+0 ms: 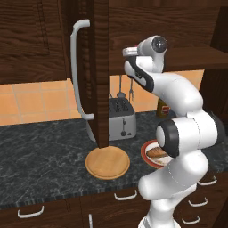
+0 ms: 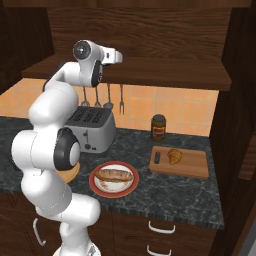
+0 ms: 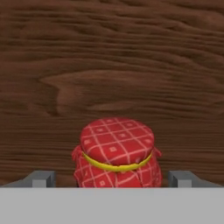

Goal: From the different types of pastries on the counter, select a croissant and place it on the cutting board. Then retrieve a jar of jam from the cabinet and place it alongside the croissant on the cutting board.

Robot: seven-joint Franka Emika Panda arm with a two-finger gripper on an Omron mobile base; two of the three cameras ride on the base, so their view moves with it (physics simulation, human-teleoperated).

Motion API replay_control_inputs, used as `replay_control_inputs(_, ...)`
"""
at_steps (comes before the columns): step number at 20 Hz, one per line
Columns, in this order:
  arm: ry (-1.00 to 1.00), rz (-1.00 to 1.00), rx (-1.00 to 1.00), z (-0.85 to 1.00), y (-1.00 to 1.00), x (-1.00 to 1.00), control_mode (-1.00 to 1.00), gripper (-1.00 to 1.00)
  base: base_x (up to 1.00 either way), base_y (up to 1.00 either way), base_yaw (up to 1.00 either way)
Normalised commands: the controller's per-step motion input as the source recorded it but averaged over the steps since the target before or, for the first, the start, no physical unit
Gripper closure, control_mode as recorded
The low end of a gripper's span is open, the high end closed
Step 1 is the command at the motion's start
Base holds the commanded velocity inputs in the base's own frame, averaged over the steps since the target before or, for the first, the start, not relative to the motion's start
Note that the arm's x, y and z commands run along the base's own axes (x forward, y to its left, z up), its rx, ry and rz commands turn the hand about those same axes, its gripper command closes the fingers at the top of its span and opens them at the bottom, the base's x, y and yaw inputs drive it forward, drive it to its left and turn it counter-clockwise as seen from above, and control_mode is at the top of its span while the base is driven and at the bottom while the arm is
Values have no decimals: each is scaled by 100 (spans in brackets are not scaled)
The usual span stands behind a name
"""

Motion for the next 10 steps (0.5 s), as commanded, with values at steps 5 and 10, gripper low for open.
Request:
replay_control_inputs(5, 0, 0, 0, -7, 0, 5, -100, -100, 0, 0, 0)
replay_control_inputs(10, 0, 0, 0, -1, 0, 13, -100, 100, 0, 0, 0)
